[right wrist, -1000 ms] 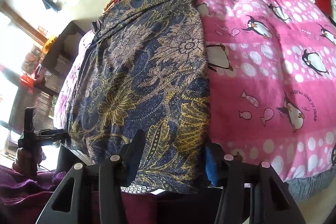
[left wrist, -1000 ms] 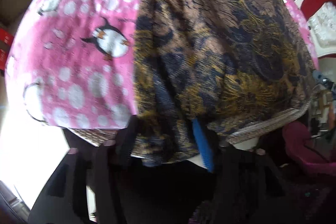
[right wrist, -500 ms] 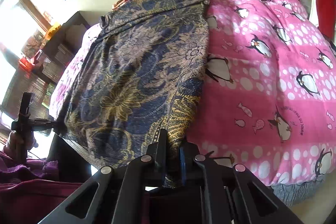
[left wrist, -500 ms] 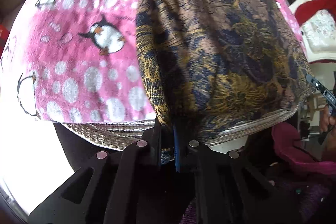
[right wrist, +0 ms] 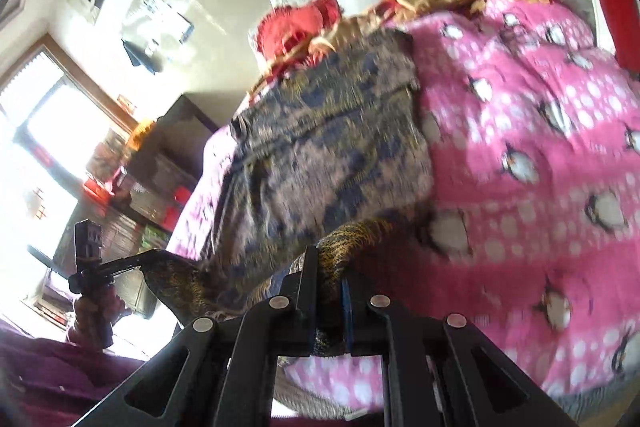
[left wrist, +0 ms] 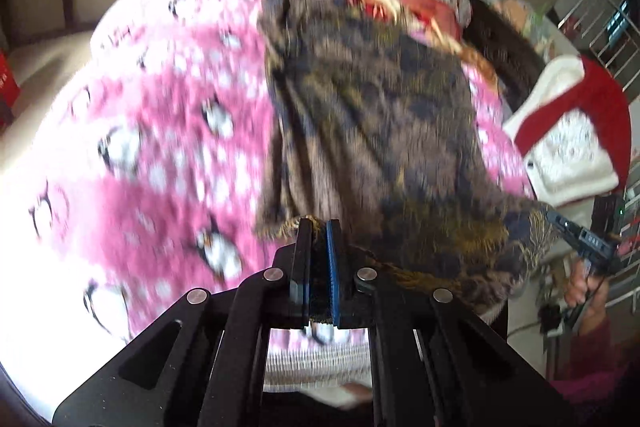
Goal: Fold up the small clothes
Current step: 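Lift the strip end with both grippers and fold it over the strip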
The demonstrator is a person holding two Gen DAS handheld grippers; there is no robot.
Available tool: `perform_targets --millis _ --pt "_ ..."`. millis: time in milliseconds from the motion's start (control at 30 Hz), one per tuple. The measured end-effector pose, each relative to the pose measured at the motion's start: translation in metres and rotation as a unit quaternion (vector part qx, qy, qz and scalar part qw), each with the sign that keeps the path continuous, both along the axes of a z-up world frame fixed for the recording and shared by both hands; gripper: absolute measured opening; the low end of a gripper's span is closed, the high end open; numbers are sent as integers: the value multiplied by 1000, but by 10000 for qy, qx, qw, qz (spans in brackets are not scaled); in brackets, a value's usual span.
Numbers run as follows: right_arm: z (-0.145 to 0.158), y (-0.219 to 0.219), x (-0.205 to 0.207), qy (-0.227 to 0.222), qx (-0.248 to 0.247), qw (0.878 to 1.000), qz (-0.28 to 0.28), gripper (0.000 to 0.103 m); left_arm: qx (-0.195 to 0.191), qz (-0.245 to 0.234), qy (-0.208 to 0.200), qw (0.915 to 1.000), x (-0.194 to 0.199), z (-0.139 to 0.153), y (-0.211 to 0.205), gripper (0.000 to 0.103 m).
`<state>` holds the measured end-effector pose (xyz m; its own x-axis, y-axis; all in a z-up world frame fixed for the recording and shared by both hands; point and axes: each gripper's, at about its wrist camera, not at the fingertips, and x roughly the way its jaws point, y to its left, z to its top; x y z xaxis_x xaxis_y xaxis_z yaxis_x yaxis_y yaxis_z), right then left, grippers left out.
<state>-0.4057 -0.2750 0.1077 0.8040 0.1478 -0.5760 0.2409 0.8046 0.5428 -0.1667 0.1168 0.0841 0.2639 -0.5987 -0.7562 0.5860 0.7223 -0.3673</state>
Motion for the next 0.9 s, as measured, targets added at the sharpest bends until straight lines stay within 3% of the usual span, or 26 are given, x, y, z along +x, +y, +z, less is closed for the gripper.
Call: perform_targets --millis 233,400,467,533,600,633,733,800,900 --pt "37 -28 42 -476 -266 9983 -209 9 -344 429 -789 9954 41 49 -10 2" --pt "48 -39 73 -432 -371 9983 -151 9 -192 76 -799 9966 48 55 -28 2" --pt "47 -38 76 -391 -424 9983 -90 9 -34 -138 -448 9989 44 42 -30 3" --pt "43 -38 75 -345 -376 9986 -107 9 123 -248 148 9995 41 17 -29 13" --pt "35 -41 73 -278 -255 9991 -172 9 361 -303 700 9964 33 -14 -26 40" --pt "30 -42 70 -234 -193 9993 -209 9 479 -322 872 9945 27 -26 -23 44" --pt "23 -43 66 -141 -155 9995 -237 9 787 -339 1282 9880 9 -56 -13 46" --pt "19 -44 64 -107 -112 9996 -229 9 937 -392 1535 9829 -4 -73 -11 53" --pt "16 -45 62 -105 -63 9996 -249 9 1144 -486 1513 9806 -16 -86 -20 54"
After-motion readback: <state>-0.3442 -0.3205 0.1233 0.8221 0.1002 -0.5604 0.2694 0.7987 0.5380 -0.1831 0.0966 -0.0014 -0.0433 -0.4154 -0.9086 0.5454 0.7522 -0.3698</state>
